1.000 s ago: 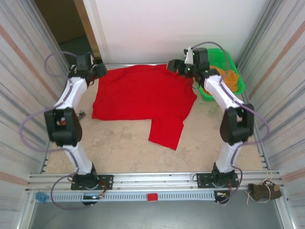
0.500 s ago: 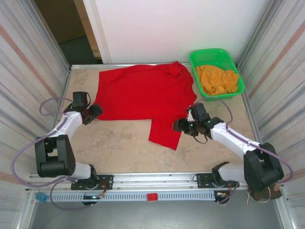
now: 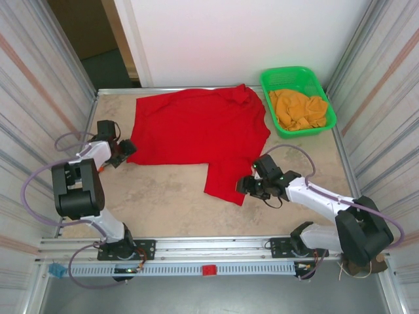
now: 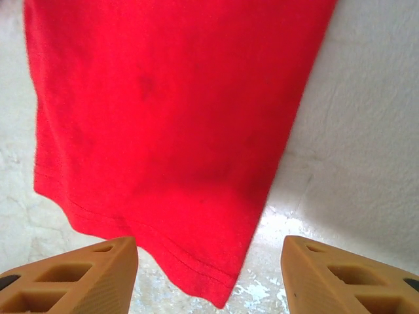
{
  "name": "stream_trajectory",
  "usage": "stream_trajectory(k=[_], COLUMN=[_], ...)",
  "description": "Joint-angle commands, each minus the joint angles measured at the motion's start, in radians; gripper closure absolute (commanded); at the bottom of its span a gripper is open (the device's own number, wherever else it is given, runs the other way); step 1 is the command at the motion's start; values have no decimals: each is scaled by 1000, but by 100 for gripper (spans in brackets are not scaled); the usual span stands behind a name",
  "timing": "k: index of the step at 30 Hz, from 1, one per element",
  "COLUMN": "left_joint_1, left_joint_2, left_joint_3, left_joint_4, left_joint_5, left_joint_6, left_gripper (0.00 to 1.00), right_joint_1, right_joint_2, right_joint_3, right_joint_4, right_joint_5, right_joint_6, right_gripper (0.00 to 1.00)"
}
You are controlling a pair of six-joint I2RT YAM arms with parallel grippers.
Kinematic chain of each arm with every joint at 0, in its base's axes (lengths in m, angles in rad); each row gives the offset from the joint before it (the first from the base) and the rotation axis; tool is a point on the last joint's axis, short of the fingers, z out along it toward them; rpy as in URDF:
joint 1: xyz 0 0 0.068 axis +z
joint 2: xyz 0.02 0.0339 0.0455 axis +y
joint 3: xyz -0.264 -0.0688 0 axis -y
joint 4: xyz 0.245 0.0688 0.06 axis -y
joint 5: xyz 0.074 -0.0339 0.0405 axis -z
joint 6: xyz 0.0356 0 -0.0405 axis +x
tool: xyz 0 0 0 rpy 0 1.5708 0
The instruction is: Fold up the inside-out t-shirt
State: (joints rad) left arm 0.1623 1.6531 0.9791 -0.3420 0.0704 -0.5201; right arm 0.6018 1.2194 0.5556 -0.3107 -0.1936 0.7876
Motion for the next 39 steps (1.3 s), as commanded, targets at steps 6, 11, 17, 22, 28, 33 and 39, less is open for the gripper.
stream_trajectory(k=[6,11,17,22,28,33,39], left_joint_1=[4,4,4,5,4,5,5], left_joint_2=[33,39,53,66,65,65,-33], left_joint_3=[33,33,32,29,-1,-3,-27], left_joint_4=[7,11,20,30,63,62,21], left_joint_5=[14,16,25,29,47,56,56], left_joint_6=[33,35,31,28,13,11,15], left_gripper=[37,38,40,44,53,75,100], right_joint_1=[90,122,150,156,159,159,149], right_joint_2=[12,29,54,85,120,107,-81], right_joint_3=[-23,-26,-41,-39,-37,-41,-53], right_joint_4=[4,7,30,59,84,80,-65], right_joint_5=[54,66,72,71,65,71,131], right_joint_6=[76,97,117,123,124,124,133], right_gripper=[43,45,50,60,70,99,100])
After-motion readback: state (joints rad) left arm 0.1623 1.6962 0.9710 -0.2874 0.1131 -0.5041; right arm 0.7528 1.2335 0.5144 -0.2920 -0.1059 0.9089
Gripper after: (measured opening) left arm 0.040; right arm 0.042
